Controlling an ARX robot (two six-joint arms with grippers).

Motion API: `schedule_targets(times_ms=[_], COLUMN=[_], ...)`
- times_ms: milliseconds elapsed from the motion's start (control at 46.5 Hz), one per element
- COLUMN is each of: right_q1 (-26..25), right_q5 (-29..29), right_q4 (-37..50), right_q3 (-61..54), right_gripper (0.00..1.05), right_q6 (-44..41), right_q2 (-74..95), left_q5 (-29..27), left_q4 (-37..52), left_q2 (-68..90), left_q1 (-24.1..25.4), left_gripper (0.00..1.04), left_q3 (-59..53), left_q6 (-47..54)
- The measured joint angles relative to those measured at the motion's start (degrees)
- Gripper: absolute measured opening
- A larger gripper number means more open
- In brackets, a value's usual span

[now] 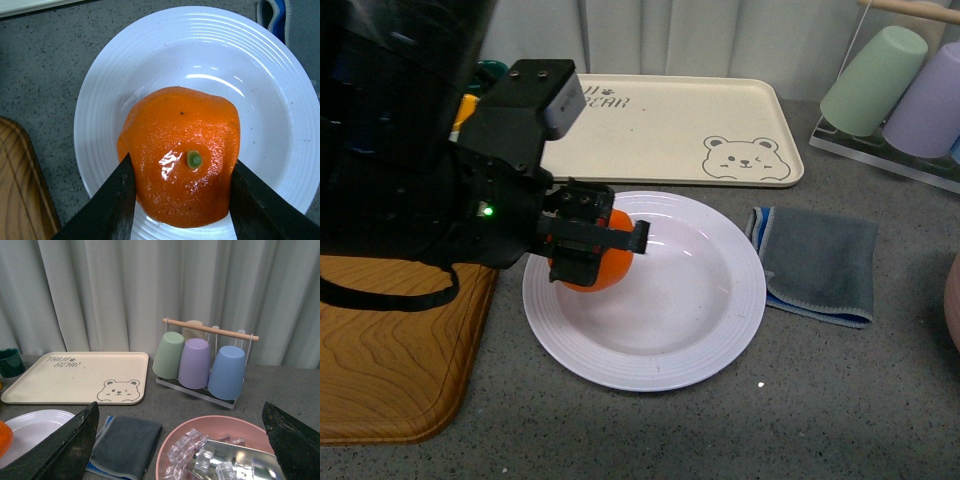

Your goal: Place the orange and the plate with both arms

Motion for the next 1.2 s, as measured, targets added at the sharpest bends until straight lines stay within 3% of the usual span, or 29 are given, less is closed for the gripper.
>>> schedule_targets(times_ms=[409,731,1011,1097,1140,1204], right_q1=[0.00,0.00,0.00,0.00,0.00,0.00], right_q5=[0.00,0.00,0.00,-0.09,-0.02,0.02], right_q4=[0.00,0.00,0.00,0.00,0.00,0.00], right_q3=[0.00,0.00,0.00,0.00,0.00,0.00], right_gripper=[0.95,0.95,0.95,0.95,0.95,0.95], right_q6=[0.00,0.00,0.00,0.00,0.00,0.00], right_q2=[0.00,0.00,0.00,0.00,0.00,0.00], left_q5=[-1.90,-1.55,-3.80,-20.04,-23.08,-23.41], left_q4=[-1.60,-1.49,3.06,29.55,43.36,53.05], left_q2=[7.61,7.89,3.06,4.50,4.52,3.15], left_q1=[-2.16,-2.47,-0.50,-0.20,0.83,2.47], left_gripper=[0.44,0.99,0.98,0.82,0.74,0.65], left_q3=[6.14,6.19,4.39,-3.17,-9.40,-14.36], left_q6=[2.19,1.86,0.85,3.87,4.74,5.20])
